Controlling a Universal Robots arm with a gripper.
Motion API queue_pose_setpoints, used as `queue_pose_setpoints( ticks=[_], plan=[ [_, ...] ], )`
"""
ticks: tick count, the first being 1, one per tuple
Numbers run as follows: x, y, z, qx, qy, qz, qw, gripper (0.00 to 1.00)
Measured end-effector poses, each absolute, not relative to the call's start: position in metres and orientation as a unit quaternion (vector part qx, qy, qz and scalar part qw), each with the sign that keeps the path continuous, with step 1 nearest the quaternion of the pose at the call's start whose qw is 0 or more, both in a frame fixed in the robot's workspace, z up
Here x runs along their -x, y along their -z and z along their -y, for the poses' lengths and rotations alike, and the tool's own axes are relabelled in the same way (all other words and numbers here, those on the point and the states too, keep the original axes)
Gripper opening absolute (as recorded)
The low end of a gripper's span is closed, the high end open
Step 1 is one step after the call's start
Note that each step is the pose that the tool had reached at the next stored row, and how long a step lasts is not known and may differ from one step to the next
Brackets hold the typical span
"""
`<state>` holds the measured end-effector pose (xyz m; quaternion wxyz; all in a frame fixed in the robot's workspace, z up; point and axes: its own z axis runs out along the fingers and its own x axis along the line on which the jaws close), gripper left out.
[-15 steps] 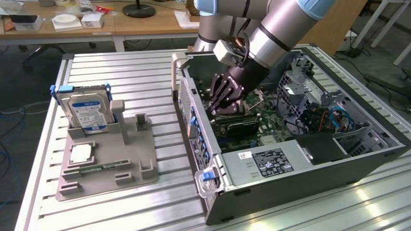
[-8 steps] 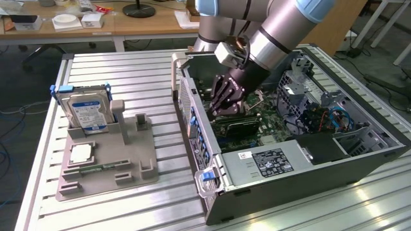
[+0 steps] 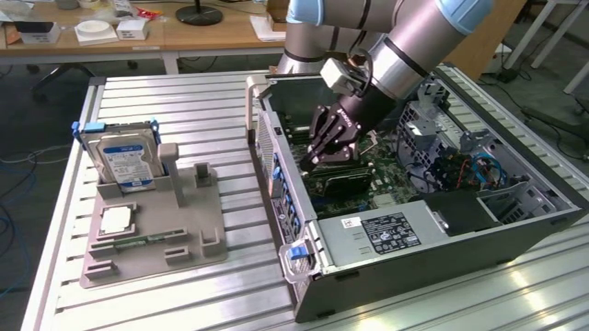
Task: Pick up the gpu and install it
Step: 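Press down on the gpu until it lock into place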
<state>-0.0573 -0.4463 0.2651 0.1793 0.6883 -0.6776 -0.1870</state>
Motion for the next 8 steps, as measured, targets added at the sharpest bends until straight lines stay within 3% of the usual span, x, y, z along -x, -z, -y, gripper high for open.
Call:
queue_pose_setpoints(
  ticks=[8],
  plan=[
    [0.0631,-0.2618,0.4463,-0.692,0.174,0.68,0.167,0.1]
  ],
)
